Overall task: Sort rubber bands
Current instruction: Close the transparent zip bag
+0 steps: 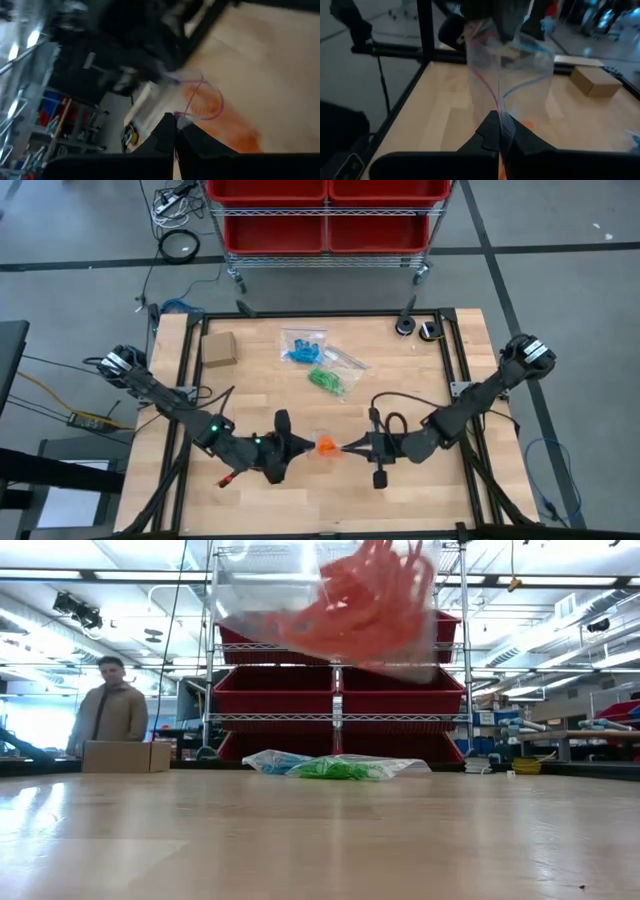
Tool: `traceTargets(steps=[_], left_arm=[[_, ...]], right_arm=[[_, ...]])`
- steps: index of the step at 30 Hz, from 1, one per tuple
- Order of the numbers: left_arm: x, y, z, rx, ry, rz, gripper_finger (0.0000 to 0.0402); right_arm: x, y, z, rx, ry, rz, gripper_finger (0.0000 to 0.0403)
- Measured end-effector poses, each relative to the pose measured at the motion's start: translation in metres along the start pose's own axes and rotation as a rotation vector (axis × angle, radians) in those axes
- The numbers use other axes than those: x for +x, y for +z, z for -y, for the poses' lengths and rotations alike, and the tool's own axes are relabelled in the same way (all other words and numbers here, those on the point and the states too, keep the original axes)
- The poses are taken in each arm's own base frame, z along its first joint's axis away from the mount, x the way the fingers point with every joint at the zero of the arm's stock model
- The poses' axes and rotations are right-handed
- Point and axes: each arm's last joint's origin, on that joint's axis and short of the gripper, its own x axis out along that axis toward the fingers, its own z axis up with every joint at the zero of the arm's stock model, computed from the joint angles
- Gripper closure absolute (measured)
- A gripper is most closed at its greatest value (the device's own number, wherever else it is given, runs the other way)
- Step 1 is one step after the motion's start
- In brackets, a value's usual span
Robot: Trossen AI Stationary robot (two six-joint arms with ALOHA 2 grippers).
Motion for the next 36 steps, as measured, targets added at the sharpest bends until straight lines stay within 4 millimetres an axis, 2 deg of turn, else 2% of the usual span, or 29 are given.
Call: traceTargets(steps=[4, 9, 16, 22, 29, 36], left_arm=[[-0.006, 0.007, -0.012, 0.066, -0.128, -0.057, 0.0389], [-0.013, 0.016, -0.036, 0.026, -0.223, -0.089, 0.0389], [-0.018, 0.016, -0.058, -0.046, -0.397, -0.088, 0.0389], [-0.019, 0.005, -0.056, -0.042, -0.527, -0.137, 0.0389], [-0.017, 0.000, -0.058, -0.040, -0.538, -0.163, 0.0389], [-0.018, 0.001, -0.067, 0.011, -0.604, -0.269, 0.0376]], right_arm=[[0.001, 0.029, 0.014, -0.008, 0.056, -0.055, 0.0403], [0.006, 0.061, 0.037, -0.005, 0.169, -0.092, 0.0403], [0.013, 0.080, 0.064, 0.028, 0.270, -0.070, 0.0403], [0.017, 0.080, 0.075, 0.053, 0.321, -0.079, 0.0403], [0.024, 0.076, 0.081, 0.084, 0.369, -0.100, 0.0403], [0.054, 0.053, 0.075, 0.089, 0.413, -0.199, 0.0403]])
